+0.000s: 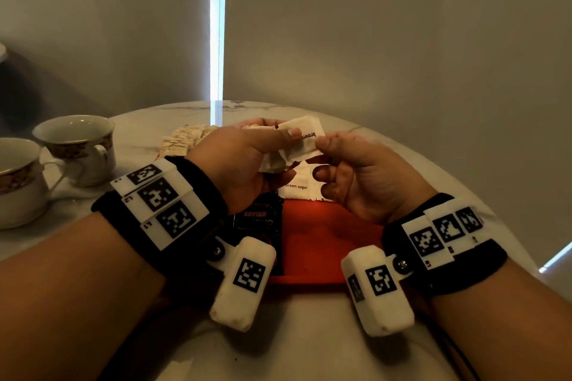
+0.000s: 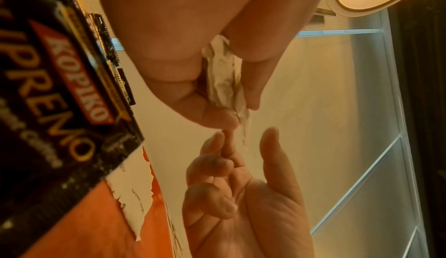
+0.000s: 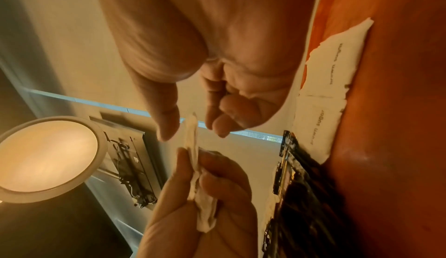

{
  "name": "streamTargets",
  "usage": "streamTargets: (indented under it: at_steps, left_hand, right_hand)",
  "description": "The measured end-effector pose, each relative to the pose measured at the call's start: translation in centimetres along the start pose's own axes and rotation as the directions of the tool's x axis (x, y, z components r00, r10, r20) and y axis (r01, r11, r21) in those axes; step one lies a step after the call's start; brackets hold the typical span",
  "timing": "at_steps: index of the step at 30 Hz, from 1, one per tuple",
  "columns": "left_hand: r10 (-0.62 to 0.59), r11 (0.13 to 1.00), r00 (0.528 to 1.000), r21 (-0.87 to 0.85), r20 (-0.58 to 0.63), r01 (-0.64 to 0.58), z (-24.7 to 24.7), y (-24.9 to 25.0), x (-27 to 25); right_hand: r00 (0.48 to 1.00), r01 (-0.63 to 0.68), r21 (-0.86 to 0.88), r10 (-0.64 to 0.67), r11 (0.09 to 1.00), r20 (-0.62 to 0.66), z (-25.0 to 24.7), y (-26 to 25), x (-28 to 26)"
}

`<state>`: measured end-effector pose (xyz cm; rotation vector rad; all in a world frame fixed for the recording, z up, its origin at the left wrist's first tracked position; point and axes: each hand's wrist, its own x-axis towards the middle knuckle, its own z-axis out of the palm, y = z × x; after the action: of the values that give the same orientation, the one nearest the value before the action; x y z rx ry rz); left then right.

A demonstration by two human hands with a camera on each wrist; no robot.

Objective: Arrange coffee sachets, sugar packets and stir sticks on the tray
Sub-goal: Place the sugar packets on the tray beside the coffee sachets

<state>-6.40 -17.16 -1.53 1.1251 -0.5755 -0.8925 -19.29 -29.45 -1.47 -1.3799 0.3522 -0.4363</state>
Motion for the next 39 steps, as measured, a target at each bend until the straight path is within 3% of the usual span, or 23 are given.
streamTargets:
  at_steps: [7,15,22,30,35,39]
  left_hand:
    - [-0.01,1.0,1.0,0.012,0.016,0.01,0.0,-0.1,0.1]
    - [-0.063,0.997,0.997,-0.04,-0.042,0.061,0.0,-0.1,0.3]
    - [-0.045,0.999,0.999,0.022,-0.004,0.045,0.1,-0.1,0.0]
    - [-0.067,0.997,0.993,0.038,0.093,0.064,0.0,0.1,-0.4]
    - [-0.002,0.997,0.999,0.081,0.05,-0.002,0.1,-0.1,-0.2]
    - [0.027,0.998,1.0,0.062,0.01,-0.027,0.0,0.0,0.1]
  right_hand:
    - [0.996,-0.01,-0.066,0.004,0.998,-0.086,0.4,0.0,-0.1]
    - [0.979,0.066,0.013,-0.062,0.998,-0.193,0.0,-0.1,0.2]
    - [0.987,0.072,-0.06,-0.079,0.996,-0.138,0.6,0.1,0.0]
    - [0.984,0.064,-0.058,-0.072,0.996,-0.161,0.9,0.4,0.0]
    - [0.988,0.098,-0.07,-0.105,0.993,-0.11,1.0,0.5,0.0]
    - [0.98,0.123,-0.075,-0.133,0.99,-0.148,0.6,0.4,0.1]
